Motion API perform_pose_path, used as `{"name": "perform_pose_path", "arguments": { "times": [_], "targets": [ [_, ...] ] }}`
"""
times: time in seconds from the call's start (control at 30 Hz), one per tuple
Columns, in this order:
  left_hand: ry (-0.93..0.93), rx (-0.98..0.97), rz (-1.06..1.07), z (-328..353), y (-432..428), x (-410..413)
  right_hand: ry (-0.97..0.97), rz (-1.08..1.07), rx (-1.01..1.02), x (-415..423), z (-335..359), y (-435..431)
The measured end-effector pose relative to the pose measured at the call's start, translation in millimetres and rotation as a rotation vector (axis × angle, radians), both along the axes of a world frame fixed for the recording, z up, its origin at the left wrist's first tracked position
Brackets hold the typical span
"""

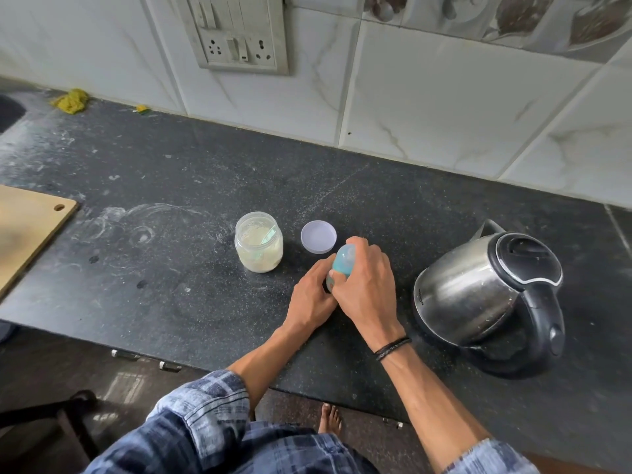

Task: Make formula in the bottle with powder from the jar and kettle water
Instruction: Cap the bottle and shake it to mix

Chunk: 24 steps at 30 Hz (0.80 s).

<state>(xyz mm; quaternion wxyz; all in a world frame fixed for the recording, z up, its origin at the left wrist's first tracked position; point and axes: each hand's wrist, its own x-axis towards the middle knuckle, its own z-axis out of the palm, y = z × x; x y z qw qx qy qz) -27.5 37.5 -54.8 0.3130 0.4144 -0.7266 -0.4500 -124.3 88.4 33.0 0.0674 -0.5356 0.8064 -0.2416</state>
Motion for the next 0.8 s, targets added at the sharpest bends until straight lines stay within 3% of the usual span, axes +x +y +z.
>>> {"name": "perform_pose_path", "arguments": {
  "times": [0.3,0.8],
  "targets": [
    [-0.014,-0.018,-0.011,2,-4,0,-0.103,0.166,0.107,-22,11,-1],
    [-0.029,-0.002,-0.010,2,-4,-1,-0.069,0.058,-0.012,-11,1,1]
  ]
}}
